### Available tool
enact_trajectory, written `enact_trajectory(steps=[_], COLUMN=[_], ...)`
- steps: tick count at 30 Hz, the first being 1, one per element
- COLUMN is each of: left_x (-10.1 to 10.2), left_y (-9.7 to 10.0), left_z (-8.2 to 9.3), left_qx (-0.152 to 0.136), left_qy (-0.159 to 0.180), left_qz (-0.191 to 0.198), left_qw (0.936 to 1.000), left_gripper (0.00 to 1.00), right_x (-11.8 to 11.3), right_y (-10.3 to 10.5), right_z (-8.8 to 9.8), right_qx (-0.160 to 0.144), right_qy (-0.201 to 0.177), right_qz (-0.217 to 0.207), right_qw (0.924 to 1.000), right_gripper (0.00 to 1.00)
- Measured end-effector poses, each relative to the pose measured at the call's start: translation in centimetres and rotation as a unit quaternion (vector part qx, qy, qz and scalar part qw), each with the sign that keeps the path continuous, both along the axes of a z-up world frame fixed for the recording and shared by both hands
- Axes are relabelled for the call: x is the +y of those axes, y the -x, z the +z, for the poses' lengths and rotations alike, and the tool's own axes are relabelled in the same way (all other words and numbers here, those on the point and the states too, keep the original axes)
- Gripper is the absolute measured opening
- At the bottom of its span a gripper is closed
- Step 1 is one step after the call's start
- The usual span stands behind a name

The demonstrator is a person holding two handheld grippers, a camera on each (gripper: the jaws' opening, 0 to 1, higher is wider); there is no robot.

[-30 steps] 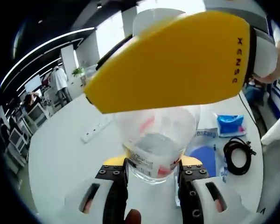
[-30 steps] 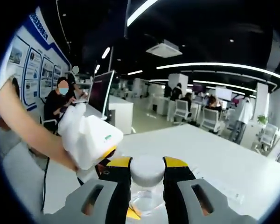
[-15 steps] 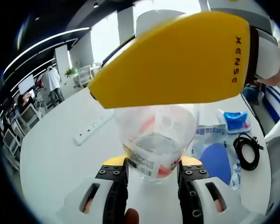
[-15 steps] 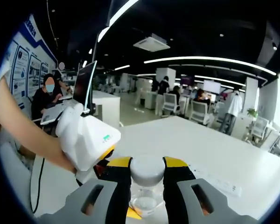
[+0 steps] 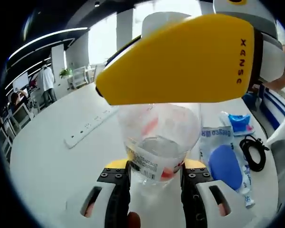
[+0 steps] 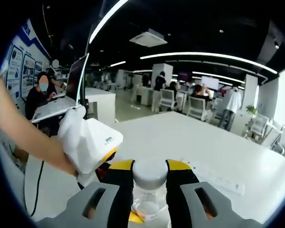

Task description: Arrange the tabletop items into an orderly group along one side of the table until the central work area is clear of visible clutter.

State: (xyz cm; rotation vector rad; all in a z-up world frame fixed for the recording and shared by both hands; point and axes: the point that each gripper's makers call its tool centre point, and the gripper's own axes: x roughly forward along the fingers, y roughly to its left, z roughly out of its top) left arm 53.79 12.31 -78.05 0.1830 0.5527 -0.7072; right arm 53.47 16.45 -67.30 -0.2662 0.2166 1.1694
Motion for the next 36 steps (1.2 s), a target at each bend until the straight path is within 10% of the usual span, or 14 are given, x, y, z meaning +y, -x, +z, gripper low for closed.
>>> enact_trajectory(steps=[36], left_x=[-0.4], left_y=[-0.3], left_z=[-1.5], left_qx=[0.010], left_qy=[0.030], left_qz=[-0.019], left_qw=[0.9993], left_gripper=[0.37], right_x=[-0.5], right_y=[-1.3], right_z=[-1.5], right_qx=[0.031], right_qy=[-0.009], right_qz=[-0.016], right_qw=[0.9994], right_gripper=[0.22])
